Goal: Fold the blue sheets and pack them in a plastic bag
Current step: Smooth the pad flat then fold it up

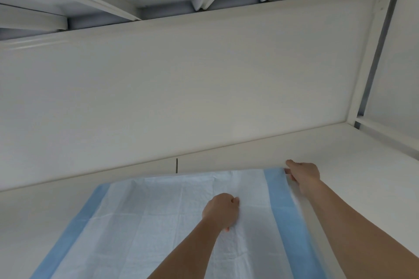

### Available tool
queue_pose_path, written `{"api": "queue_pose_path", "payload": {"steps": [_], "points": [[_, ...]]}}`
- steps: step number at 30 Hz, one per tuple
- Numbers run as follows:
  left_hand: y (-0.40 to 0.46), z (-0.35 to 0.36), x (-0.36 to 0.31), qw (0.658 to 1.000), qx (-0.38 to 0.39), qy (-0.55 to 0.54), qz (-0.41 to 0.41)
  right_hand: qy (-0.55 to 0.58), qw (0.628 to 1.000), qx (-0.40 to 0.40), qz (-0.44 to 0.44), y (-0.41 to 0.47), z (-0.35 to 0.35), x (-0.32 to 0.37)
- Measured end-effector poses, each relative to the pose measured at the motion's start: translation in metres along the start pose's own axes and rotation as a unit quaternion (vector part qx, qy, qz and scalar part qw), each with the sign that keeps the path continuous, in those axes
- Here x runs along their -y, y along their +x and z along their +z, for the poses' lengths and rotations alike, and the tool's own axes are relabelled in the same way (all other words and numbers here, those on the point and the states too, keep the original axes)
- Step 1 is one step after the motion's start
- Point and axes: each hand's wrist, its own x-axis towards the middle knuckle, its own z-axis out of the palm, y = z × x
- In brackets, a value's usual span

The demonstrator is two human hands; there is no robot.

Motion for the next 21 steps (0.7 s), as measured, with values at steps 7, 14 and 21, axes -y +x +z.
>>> {"api": "queue_pose_path", "payload": {"steps": [7, 14, 21], "points": [[-0.001, 0.002, 0.0, 1.0, -0.002, 0.008, -0.001, -0.099, 0.994, 0.045, -0.011, -0.004, 0.011, 0.0], [-0.001, 0.001, 0.001, 1.0, 0.004, 0.0, -0.001, -0.096, 0.994, -0.022, -0.04, -0.002, 0.01, -0.009], [0.001, 0.004, 0.003, 1.0, -0.018, 0.006, 0.002, 0.062, 0.994, -0.077, -0.053, -0.012, 0.008, -0.008]]}}
